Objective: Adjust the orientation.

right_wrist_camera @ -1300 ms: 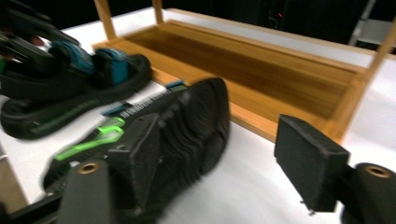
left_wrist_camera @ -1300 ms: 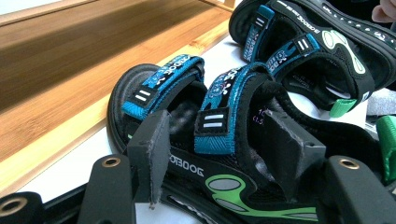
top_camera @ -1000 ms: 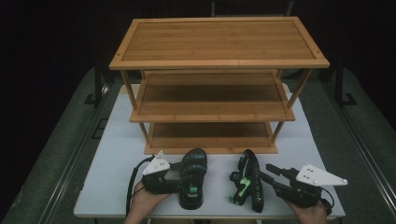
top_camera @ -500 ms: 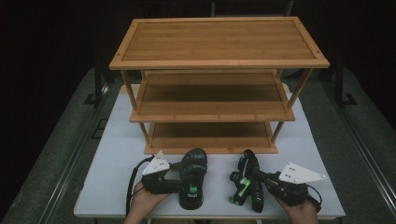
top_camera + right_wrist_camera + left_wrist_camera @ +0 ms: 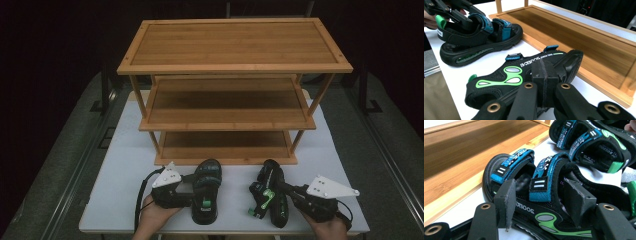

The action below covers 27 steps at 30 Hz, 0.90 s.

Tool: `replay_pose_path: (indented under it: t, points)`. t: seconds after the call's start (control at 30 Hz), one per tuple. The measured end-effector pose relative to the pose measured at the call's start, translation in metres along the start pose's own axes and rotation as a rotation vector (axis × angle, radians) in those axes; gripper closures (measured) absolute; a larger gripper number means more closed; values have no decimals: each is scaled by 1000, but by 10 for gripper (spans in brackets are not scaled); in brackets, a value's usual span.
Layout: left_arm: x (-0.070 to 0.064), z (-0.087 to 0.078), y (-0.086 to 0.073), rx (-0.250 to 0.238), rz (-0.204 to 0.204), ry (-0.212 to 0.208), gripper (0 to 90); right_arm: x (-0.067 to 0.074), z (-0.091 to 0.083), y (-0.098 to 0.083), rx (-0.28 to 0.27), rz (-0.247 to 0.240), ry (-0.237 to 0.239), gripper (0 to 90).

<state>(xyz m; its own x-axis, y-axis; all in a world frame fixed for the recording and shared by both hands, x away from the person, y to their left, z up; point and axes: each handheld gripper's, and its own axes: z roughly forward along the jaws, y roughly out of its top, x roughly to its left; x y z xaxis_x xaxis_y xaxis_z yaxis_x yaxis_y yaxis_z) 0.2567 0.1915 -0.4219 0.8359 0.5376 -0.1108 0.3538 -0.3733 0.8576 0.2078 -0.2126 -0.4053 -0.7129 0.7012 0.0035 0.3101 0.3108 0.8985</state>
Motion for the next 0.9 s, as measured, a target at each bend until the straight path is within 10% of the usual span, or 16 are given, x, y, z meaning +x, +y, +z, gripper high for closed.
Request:
replay_pose_path:
  t: [0.9]
  points:
    - [0,-1,0,5,4,-5,443,-23,-22,-15,85,64,-207,896]
